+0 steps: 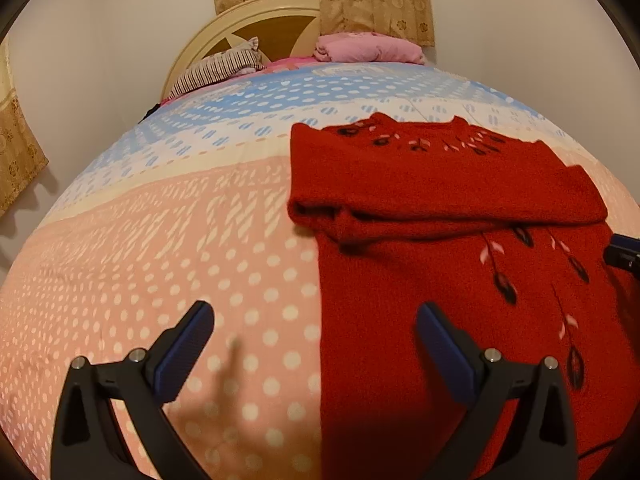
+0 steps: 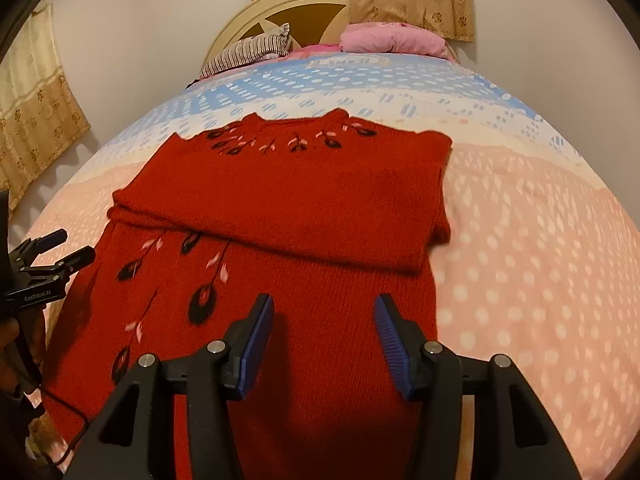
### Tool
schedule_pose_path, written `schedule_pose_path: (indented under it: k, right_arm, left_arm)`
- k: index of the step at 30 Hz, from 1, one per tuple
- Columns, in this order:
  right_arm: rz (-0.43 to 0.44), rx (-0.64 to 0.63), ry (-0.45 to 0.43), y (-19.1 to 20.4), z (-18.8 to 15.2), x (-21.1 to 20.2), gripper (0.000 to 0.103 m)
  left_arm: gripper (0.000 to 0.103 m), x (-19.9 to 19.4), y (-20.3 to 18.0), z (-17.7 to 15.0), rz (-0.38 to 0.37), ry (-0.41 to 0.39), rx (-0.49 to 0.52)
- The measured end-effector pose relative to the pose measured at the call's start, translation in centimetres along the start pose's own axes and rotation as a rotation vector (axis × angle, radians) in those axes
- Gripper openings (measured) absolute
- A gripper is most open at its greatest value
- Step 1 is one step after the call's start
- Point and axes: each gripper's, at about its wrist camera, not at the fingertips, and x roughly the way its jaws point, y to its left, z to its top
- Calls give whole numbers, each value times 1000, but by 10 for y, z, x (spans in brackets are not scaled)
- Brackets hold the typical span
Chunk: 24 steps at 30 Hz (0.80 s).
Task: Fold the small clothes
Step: 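Press the folded sweater flat with the right tool, then grasp the red sweater's hem with the left tool while the right tool grasps it too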
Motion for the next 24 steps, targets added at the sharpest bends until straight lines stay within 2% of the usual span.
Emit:
schedule_pose_path:
  k: [18,24]
  right_arm:
    - [-7,19,-22,5,-43,-32,56]
    - [-7,27,-23,4,-60,-45,59]
  left_arm:
    - [103,-20,4,-36,-7,44,-21]
    - [103,-32,10,-54,-31,61,-40]
